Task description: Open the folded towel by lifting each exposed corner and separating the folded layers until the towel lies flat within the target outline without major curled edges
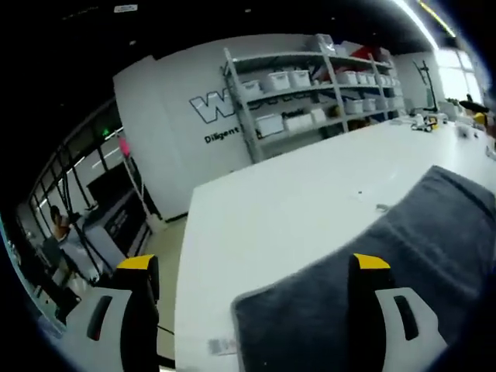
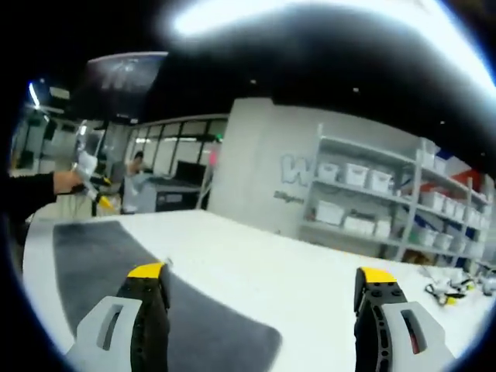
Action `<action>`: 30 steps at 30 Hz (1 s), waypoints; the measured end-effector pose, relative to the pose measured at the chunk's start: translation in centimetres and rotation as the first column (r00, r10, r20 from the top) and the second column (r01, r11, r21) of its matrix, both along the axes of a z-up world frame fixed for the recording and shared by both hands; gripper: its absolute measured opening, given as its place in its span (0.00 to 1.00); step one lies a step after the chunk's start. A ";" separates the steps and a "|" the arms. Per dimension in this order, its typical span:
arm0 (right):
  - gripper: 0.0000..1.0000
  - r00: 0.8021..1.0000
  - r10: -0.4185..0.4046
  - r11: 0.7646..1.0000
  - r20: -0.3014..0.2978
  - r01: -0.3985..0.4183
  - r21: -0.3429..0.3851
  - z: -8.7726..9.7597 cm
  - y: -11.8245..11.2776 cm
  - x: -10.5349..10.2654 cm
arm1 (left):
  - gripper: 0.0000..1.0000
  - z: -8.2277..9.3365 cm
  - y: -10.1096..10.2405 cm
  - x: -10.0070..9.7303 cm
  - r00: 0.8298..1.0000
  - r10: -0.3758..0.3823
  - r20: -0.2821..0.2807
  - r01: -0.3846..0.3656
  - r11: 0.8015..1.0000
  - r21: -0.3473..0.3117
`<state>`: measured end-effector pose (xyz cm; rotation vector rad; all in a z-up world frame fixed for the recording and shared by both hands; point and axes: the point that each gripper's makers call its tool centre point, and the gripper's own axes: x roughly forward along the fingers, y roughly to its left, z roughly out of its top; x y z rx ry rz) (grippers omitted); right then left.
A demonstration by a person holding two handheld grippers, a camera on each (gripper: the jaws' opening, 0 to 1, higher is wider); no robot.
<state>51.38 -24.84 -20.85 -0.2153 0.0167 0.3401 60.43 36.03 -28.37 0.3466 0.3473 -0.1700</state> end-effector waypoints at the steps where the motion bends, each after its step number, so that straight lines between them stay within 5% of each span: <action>1: 0.98 1.000 -0.007 1.000 0.000 0.007 -0.002 -0.3 -0.3 0.1 | 0.99 -0.1 0.0 0.0 1.000 0.001 0.001 -0.001 1.000 0.000; 10: 0.93 0.997 -0.054 0.998 -0.061 0.056 0.026 -3.3 -3.2 1.4 | 0.90 -1.8 0.9 1.4 0.999 0.032 0.009 -0.032 0.998 -0.048; 13: 0.92 0.995 -0.062 0.997 -0.072 0.064 0.030 -3.9 -3.6 1.9 | 0.95 -2.7 1.6 2.4 0.998 0.061 0.017 -0.060 0.997 -0.053; 17: 0.91 0.995 -0.069 0.997 -0.076 0.071 0.020 -3.8 -4.3 2.8 | 0.90 -4.2 2.3 3.2 0.996 0.078 -0.035 -0.082 0.989 -0.121; 22: 0.85 0.994 -0.062 0.997 -0.088 0.065 0.034 -3.7 -5.1 4.1 | 0.75 -5.9 3.2 3.9 0.993 0.086 -0.081 -0.092 0.992 -0.081; 30: 0.80 0.983 -0.052 0.999 -0.175 0.053 -0.002 -7.5 -5.4 7.0 | 0.63 -7.7 4.3 4.9 0.985 0.102 -0.138 -0.109 0.993 -0.046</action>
